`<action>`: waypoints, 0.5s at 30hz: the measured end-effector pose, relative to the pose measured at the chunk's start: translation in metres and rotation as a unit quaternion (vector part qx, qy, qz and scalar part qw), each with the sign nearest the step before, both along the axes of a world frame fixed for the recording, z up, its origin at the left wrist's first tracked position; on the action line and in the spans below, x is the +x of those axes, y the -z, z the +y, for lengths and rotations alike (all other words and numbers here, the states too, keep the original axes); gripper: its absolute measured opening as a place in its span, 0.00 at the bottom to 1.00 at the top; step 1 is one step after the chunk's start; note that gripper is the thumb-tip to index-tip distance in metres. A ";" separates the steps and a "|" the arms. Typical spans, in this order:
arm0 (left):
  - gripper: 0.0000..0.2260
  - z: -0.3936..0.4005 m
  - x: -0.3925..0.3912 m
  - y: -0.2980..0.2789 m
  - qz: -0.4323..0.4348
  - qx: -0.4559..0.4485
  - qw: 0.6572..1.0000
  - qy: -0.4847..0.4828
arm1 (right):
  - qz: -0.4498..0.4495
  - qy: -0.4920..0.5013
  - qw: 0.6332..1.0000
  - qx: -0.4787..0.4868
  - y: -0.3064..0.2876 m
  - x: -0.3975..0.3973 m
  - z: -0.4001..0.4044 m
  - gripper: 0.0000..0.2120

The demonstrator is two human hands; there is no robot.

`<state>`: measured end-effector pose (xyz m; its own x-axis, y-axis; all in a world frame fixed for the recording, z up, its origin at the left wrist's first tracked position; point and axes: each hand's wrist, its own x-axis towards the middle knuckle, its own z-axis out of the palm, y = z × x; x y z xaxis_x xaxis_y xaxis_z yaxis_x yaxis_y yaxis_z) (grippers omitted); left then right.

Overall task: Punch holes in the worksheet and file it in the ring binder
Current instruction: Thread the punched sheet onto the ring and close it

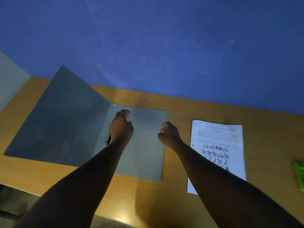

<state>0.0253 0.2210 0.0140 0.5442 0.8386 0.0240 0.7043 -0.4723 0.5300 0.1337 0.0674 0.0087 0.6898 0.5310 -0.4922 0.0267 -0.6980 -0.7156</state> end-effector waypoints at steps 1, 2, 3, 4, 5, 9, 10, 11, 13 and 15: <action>0.16 -0.010 0.006 -0.002 -0.001 -0.006 1.000 0.013 | -0.001 0.010 1.000 -0.003 -0.002 0.004 -0.010 0.26; 0.16 -0.018 0.010 -0.002 -0.003 -0.012 1.000 0.023 | -0.001 0.018 1.000 -0.005 -0.003 0.008 -0.018 0.26; 0.16 -0.027 0.014 -0.003 -0.005 -0.018 0.999 0.032 | -0.003 0.028 1.000 -0.007 -0.005 0.011 -0.027 0.26; 0.16 -0.035 0.018 -0.004 -0.005 -0.021 0.999 0.041 | -0.005 0.036 0.999 -0.010 -0.007 0.014 -0.036 0.26; 0.15 -0.044 0.020 -0.004 -0.003 -0.022 0.998 0.051 | -0.007 0.043 0.999 -0.013 -0.009 0.017 -0.045 0.25; 0.14 -0.071 0.027 -0.005 0.010 -0.024 0.996 0.090 | -0.020 0.064 0.997 -0.031 -0.014 0.029 -0.077 0.25; 0.13 -0.078 0.028 -0.006 0.011 -0.023 0.995 0.097 | -0.024 0.071 0.997 -0.035 -0.015 0.032 -0.085 0.25; 0.13 -0.084 0.030 -0.006 0.012 -0.019 0.994 0.106 | -0.028 0.081 0.996 -0.039 -0.015 0.034 -0.092 0.25; 0.12 -0.099 0.033 -0.008 0.014 -0.013 0.992 0.126 | -0.038 0.101 0.993 -0.046 -0.015 0.037 -0.110 0.24; 0.12 -0.111 0.036 -0.006 0.019 -0.018 0.989 0.145 | -0.044 0.120 0.990 -0.054 -0.014 0.039 -0.124 0.24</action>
